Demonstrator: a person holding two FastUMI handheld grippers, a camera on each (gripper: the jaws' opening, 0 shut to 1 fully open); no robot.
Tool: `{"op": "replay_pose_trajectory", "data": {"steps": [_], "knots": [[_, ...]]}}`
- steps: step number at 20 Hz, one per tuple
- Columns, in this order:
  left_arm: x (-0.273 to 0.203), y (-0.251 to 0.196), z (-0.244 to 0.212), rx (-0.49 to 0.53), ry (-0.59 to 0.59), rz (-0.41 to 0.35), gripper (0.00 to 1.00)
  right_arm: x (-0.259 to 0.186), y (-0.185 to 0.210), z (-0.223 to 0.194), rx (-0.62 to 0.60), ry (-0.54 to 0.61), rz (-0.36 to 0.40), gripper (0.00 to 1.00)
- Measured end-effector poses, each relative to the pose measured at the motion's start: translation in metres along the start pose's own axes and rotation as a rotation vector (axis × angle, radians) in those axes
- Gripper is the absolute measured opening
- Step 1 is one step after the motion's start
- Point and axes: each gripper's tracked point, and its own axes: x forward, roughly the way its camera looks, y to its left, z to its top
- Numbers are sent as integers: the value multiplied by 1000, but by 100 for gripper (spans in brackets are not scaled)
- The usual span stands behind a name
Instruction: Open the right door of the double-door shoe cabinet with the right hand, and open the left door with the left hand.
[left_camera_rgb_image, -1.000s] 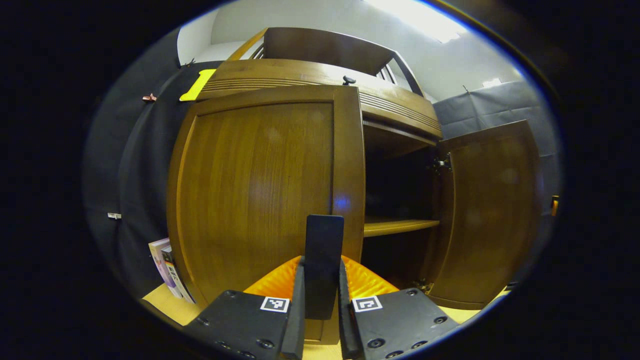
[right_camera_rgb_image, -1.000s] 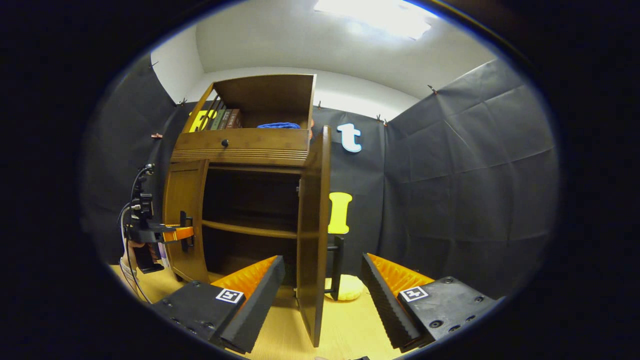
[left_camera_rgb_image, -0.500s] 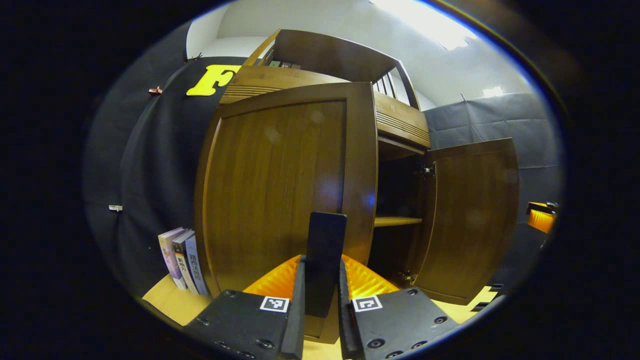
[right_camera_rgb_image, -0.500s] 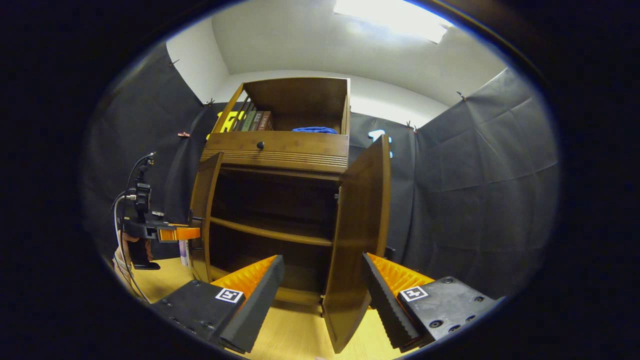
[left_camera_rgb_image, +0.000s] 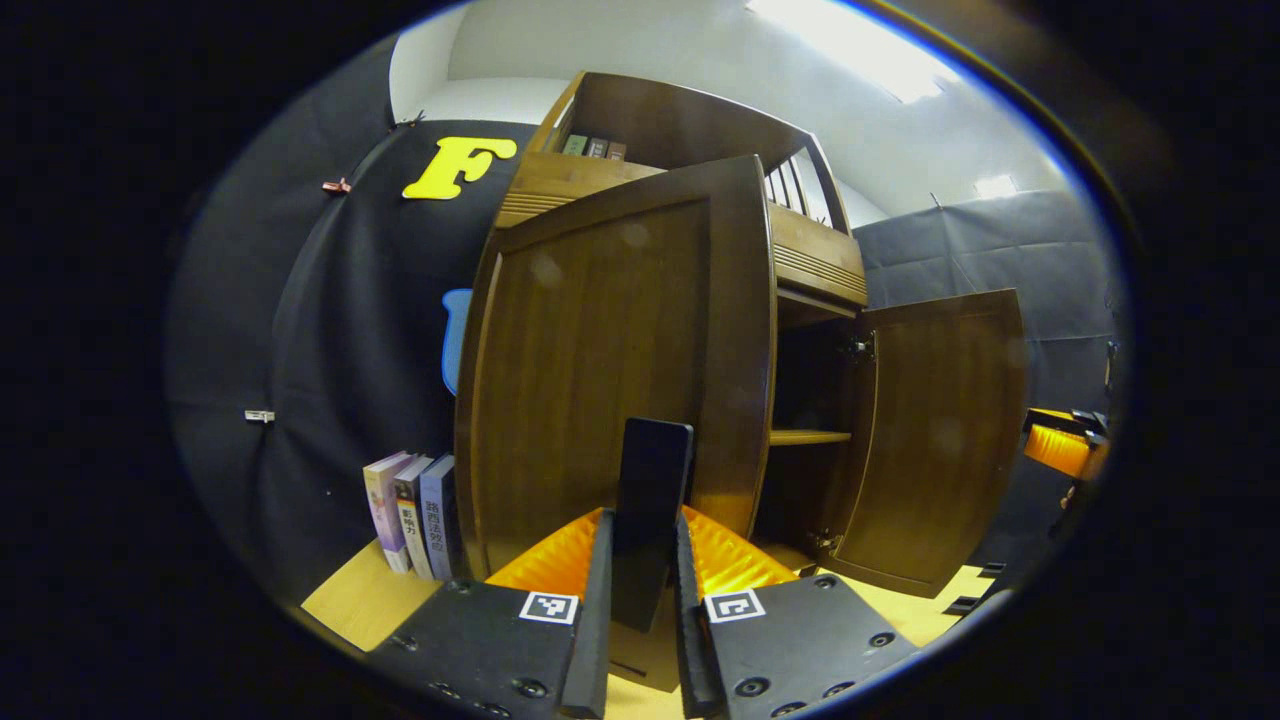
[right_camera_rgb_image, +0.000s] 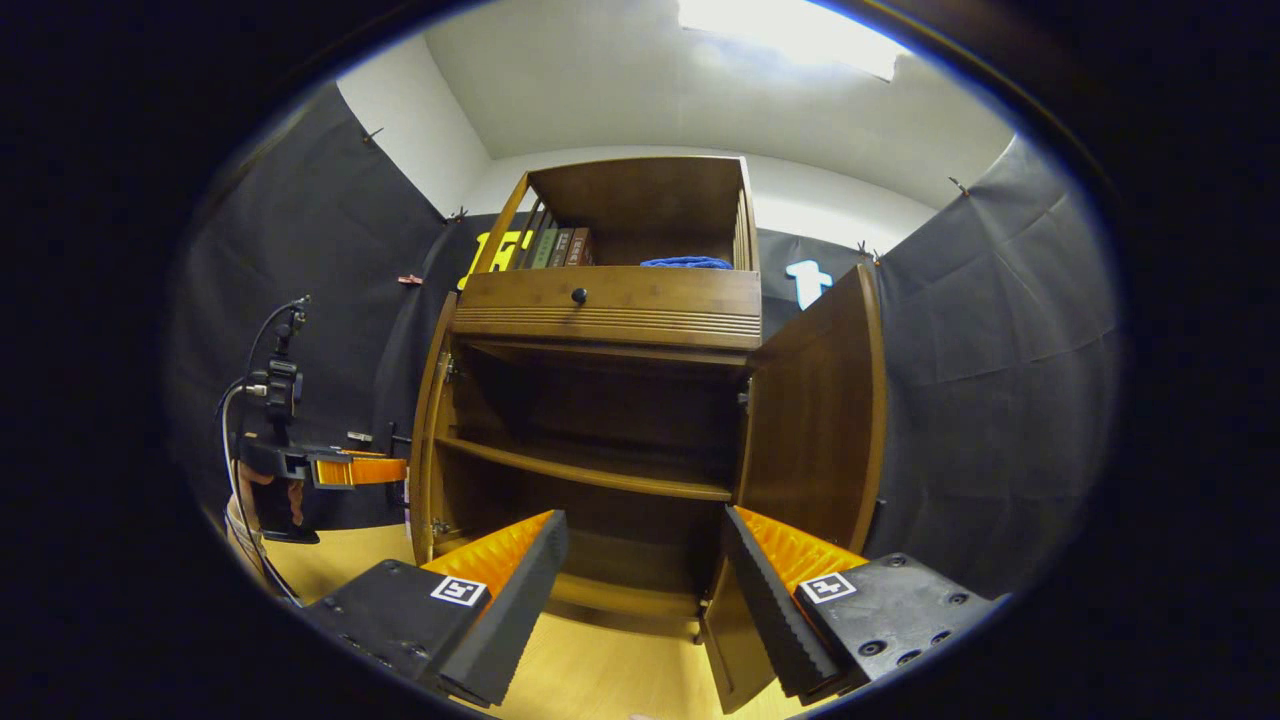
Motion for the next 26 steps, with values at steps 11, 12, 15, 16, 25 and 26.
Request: {"op": "replay_pose_trajectory", "data": {"steps": [11, 12, 15, 16, 25, 26], "knots": [[-54, 63, 3, -15, -2, 123, 25, 22, 61, -5, 34, 3, 111, 98], [-58, 68, 3, -11, -4, 138, 25, 24, 65, -7, 38, 8, 120, 98], [-74, 88, 6, 25, -8, 210, 21, 31, 76, -13, 58, 20, 137, 99], [-82, 95, 10, 47, -10, 250, 21, 34, 78, -16, 65, 22, 140, 99], [-127, 28, 52, 105, -110, 157, 26, 50, 70, -31, 104, 59, 93, 97], [-119, 18, 47, 126, -106, 142, 31, 51, 66, -34, 106, 70, 65, 98]]}}
